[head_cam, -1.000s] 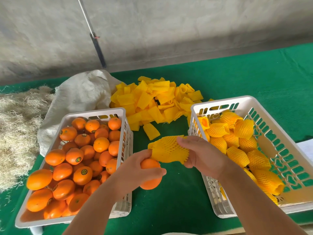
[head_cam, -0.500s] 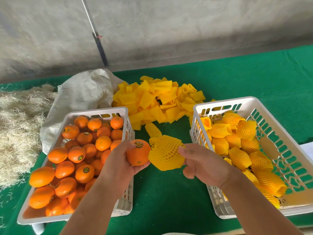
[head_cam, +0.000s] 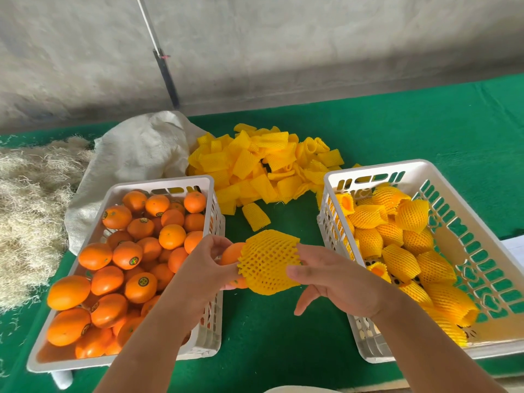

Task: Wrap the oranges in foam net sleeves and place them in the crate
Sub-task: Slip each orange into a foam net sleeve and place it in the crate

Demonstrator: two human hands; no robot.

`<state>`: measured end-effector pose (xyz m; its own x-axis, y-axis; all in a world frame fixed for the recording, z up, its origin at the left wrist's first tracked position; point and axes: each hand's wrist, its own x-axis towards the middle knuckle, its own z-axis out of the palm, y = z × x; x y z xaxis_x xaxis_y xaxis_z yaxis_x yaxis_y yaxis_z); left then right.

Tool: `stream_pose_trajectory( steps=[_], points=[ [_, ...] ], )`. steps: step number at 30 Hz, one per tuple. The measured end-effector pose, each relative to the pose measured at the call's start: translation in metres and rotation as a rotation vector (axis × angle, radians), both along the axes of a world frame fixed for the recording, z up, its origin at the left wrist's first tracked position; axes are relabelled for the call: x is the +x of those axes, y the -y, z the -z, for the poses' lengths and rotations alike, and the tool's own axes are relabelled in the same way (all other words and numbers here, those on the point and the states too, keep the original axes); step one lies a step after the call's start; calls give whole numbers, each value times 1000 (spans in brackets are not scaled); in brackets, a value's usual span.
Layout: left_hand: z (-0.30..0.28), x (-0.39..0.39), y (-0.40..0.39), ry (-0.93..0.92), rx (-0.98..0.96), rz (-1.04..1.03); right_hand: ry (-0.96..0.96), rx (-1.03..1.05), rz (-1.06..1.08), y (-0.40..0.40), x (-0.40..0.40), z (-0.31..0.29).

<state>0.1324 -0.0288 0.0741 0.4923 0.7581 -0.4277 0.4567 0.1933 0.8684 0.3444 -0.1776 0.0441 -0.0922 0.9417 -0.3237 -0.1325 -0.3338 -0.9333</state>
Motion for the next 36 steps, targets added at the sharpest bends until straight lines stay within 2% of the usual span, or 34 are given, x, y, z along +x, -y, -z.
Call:
stream_pose_trajectory(
  steps=[3,7,14,18,22,28,36],
  points=[
    [1,-5,-5,35,-8,38,63,-1,-61,-1,1,-1],
    [-1,-8,-5,117,-36,126,36,75,-122,-3,0,-4],
    [-4,-9,-3,200,22,217,-11,70,-93,-4,-4,0],
    [-4,-8,-5,232,-22,189,-58,58,-28,-5,-6,1],
    [-4,-4,-1,221,8,224,-140,74,-7,-6,-5,2],
    [-1,-1,3,213,76,132,-416,78,45,-2,-3,4],
    [-14,2,9,7,383,294,-535,72,-7,-1,-1,6]
  ],
)
